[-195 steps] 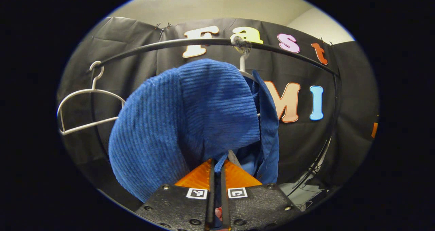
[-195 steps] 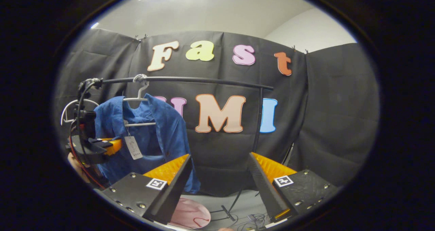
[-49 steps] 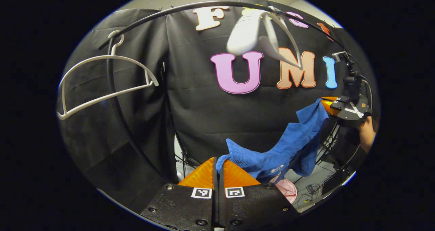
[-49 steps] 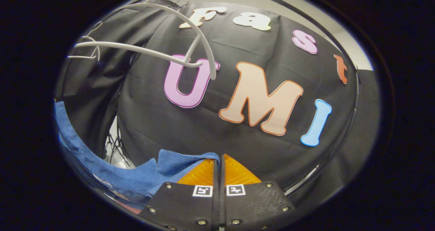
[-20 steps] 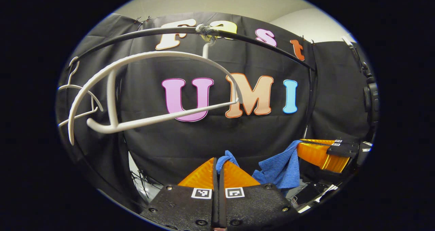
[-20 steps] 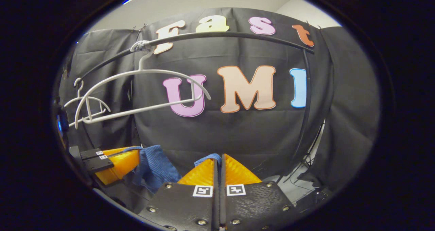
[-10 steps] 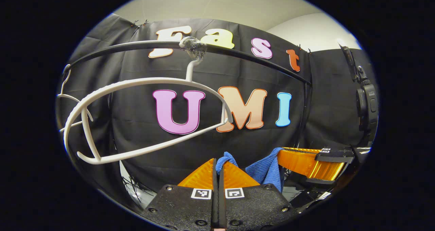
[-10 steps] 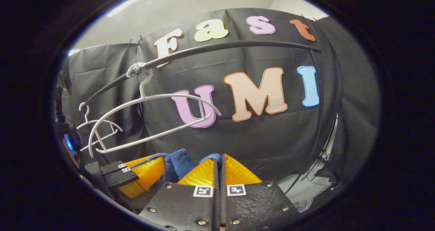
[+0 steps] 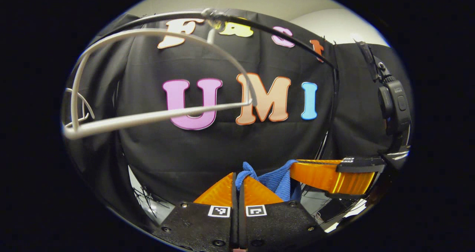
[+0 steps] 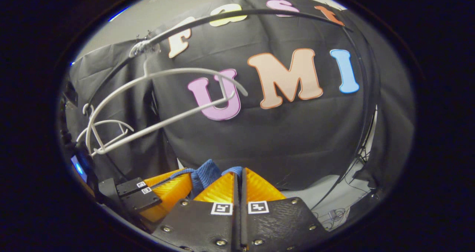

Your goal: Grasp the clothes on the hanger with both hands and then place them into the laundry hamper below.

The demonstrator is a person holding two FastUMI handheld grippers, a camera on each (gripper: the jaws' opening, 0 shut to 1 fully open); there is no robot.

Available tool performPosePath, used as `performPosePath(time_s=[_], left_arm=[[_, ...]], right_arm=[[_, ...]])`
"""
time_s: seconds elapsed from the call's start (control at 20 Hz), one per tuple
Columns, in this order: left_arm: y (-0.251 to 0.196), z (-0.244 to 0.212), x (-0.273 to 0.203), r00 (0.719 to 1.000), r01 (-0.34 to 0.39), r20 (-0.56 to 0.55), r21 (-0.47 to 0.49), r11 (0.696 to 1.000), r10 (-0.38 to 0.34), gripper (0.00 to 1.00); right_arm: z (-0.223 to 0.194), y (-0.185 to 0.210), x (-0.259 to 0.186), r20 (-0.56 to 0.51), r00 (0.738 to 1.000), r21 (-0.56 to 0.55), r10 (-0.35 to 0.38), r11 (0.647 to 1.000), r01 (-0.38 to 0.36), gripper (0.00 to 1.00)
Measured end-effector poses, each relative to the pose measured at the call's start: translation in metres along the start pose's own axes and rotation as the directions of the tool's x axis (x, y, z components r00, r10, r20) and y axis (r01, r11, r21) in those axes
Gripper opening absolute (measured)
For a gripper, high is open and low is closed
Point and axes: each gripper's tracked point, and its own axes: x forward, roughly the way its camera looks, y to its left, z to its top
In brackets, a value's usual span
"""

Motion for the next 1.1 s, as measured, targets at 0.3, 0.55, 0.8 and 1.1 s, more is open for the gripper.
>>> performPosePath(time_s=[0.3, 0.55, 0.8, 1.1], left_arm=[[0.020, -0.056, 0.024, 0.991, -0.024, -0.128, -0.006, 1.000, 0.023, 0.01], [0.022, -0.115, 0.031, 0.964, 0.003, -0.265, 0.017, 1.000, 0.002, 0.01], [0.021, -0.189, 0.025, 0.895, 0.009, -0.445, -0.013, 1.000, -0.014, 0.02], [0.017, -0.255, 0.006, 0.798, 0.011, -0.603, -0.024, 1.000, -0.023, 0.07]], right_arm=[[-0.057, -0.011, 0.035, -0.126, 0.991, 0.006, -0.031, 0.999, 0.032, 0.01], [-0.123, -0.029, 0.044, -0.271, 0.960, 0.006, -0.069, 0.997, 0.073, 0.01], [-0.149, -0.029, 0.052, -0.311, 0.948, -0.007, -0.074, 0.997, 0.075, 0.01], [-0.198, -0.041, 0.048, -0.418, 0.904, -0.035, -0.089, 0.996, 0.081, 0.01]])
